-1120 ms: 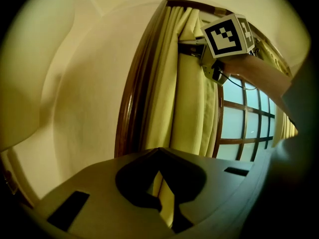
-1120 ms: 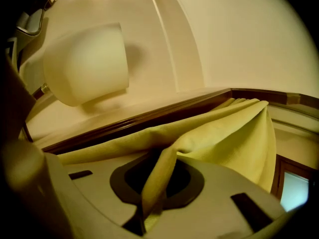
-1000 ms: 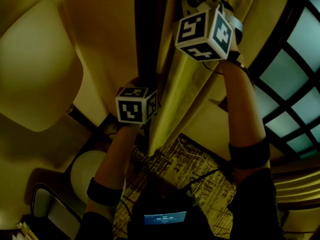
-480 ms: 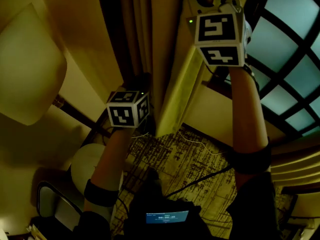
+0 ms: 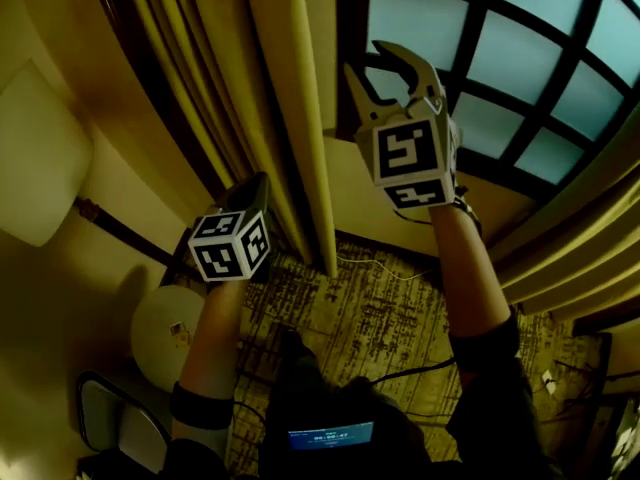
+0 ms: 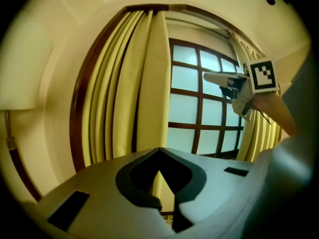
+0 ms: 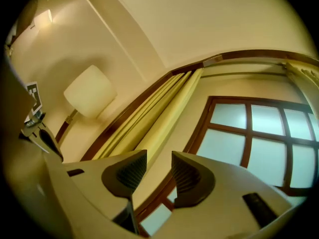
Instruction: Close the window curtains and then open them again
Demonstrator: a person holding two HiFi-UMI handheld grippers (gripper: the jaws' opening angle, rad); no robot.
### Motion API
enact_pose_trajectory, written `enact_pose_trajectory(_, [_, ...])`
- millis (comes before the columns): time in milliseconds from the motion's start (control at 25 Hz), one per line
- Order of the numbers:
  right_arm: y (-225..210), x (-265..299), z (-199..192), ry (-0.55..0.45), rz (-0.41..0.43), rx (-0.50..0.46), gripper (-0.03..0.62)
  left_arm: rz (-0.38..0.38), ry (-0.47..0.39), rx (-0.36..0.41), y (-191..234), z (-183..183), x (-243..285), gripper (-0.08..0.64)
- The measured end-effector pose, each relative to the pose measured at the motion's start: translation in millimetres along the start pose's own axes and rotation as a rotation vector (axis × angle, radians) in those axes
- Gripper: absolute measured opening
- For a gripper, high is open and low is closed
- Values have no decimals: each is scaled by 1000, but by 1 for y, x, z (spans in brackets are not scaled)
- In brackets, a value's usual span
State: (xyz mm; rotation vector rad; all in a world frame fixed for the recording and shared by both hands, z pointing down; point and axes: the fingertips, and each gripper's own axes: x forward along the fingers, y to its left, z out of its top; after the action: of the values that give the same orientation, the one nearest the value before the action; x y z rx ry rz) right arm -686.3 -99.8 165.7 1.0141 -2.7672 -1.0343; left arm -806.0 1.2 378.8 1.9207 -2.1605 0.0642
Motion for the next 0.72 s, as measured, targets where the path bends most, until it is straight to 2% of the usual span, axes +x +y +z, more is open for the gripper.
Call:
enact_pose_trajectory(160, [0, -83, -59, 106, 37, 59, 148, 12, 21, -6, -50, -20, -25, 1])
enact_pose_trajectory(280, [5, -140, -101, 194, 47, 133, 67, -22, 47, -1, -84, -35, -37, 1])
enact_pose_trajectory(400, [13, -189, -137, 284, 33, 217, 30, -41, 70, 63, -109, -44, -49, 1])
enact_pose_trajectory(560, [21, -244, -176, 403, 1, 279, 14, -97, 87, 129, -139, -59, -52, 1])
enact_pose_trajectory(720, [37, -300, -218, 539, -38, 383, 14, -146, 113, 126, -150, -82, -57, 1])
